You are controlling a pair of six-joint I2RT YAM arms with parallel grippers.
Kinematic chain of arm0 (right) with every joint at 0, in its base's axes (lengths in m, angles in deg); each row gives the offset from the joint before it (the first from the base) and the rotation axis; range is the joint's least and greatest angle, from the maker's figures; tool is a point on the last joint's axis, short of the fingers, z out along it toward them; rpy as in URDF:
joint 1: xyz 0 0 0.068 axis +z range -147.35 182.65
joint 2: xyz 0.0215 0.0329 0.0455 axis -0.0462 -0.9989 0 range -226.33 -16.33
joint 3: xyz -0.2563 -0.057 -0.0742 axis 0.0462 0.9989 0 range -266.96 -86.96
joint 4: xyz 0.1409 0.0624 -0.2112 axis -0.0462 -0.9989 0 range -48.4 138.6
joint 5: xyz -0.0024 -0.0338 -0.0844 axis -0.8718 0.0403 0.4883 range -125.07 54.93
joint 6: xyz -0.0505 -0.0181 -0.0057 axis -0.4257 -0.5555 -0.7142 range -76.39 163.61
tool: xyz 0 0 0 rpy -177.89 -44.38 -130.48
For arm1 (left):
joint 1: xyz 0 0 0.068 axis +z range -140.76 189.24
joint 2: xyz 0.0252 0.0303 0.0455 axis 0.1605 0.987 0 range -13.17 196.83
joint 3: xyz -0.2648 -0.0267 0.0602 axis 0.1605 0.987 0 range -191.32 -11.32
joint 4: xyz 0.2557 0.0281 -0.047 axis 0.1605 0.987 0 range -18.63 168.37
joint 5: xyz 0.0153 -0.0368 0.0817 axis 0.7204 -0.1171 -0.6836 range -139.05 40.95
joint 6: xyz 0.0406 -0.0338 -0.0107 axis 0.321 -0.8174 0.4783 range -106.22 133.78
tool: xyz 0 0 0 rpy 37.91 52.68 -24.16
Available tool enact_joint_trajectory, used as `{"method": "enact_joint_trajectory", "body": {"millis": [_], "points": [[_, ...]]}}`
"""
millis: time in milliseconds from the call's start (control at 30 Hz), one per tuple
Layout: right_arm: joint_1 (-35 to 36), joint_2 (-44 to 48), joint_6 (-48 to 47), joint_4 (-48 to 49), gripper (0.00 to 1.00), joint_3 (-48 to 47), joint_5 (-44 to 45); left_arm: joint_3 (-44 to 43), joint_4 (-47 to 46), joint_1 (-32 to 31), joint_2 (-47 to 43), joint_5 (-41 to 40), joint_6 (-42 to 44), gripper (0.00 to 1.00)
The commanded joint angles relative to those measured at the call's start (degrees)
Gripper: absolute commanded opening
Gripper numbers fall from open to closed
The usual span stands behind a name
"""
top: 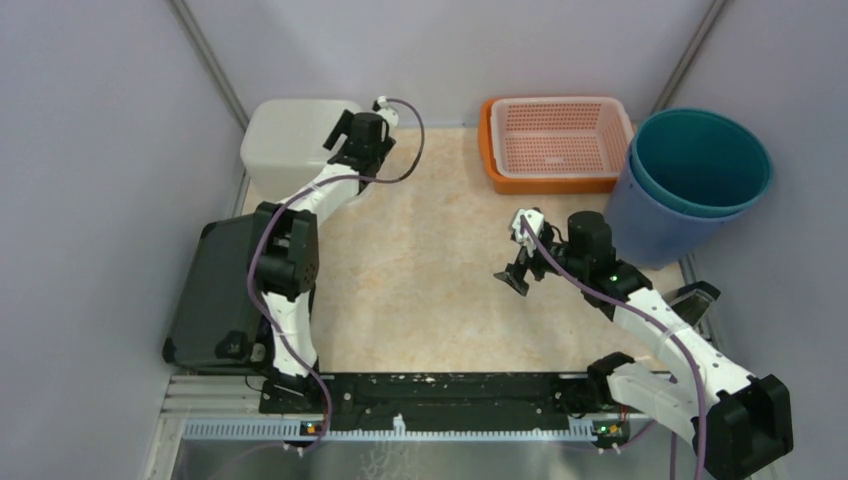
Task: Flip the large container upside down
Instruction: Move the container to the corner of the board, then pick up the container from the container.
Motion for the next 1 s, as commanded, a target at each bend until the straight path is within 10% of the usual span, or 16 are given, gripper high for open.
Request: {"method": "enact_joint_trajectory", "body": {"millis": [0, 533, 967], "points": [[-0.37, 0.33, -0.06, 1.98, 0.99, 0.04, -1.08, -4.69, -0.03, 0.56, 2.23, -0.38, -1.82, 0.99], [-0.37, 0.86, -0.18, 1.84, 0.99, -0.21, -0.58, -11.44, 0.79, 0.91, 5.8, 0.53, -1.22, 0.99], [-0.37, 2.34, 4.51, -2.72, 0.99, -10.64, 6.7, 1.11, 11.62, -1.79, -22.13, 35.27, -5.11, 0.99]]}}
